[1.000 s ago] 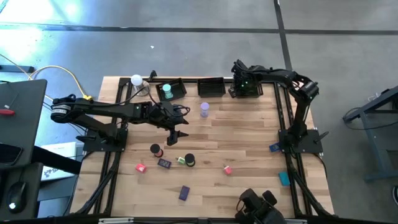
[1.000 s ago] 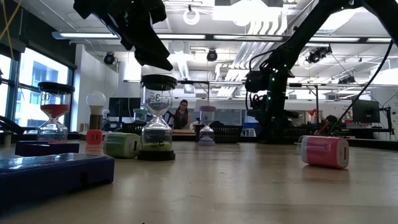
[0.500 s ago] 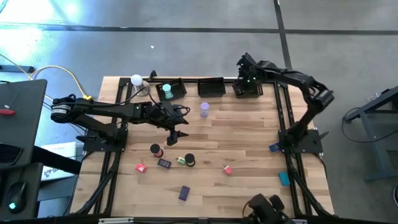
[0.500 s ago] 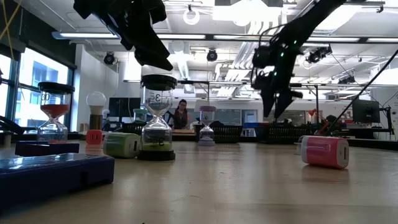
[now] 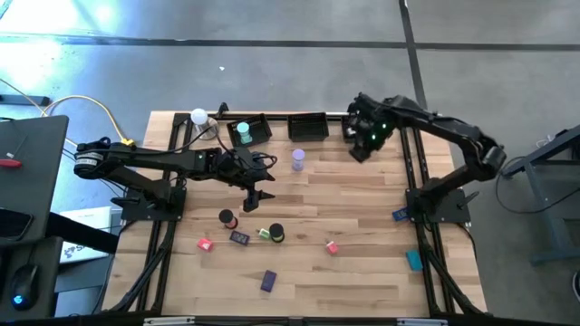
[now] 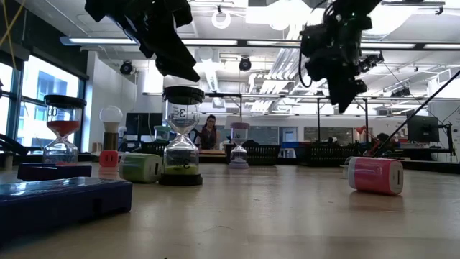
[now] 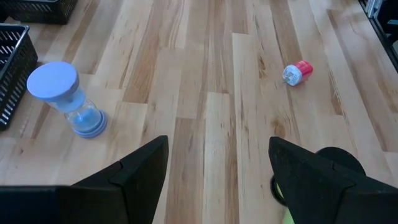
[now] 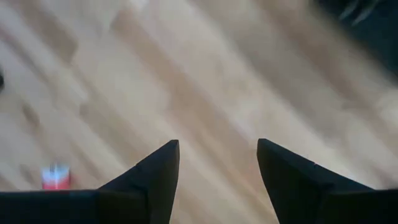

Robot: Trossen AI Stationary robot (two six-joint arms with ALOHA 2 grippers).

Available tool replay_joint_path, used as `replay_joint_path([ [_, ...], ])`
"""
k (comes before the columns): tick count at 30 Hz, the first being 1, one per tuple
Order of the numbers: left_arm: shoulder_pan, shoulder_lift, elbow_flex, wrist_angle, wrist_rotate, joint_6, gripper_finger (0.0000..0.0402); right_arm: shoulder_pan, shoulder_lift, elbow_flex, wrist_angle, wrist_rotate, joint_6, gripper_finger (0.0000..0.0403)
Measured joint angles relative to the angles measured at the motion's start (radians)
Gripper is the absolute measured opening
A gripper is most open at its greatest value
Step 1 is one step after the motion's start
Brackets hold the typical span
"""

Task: Pick & Place Office items
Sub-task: Put the dark blue digital clock into the middle black bin

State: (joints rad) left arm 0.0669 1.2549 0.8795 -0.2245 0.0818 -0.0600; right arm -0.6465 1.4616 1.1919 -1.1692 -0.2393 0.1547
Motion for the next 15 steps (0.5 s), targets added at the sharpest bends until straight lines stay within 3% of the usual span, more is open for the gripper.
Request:
replay_joint_path([
  [8,0.000,0.000,0.000,0.000,0.000,-0.016,0.0271,0.230,0.000,0.000,-0.192,0.021,0.036,0.0204],
  [15,0.000,0.000,0.000,0.000,0.000,-0.018,0.0271,0.419,0.000,-0.001,-0.282,0.204,0.148,0.0204],
])
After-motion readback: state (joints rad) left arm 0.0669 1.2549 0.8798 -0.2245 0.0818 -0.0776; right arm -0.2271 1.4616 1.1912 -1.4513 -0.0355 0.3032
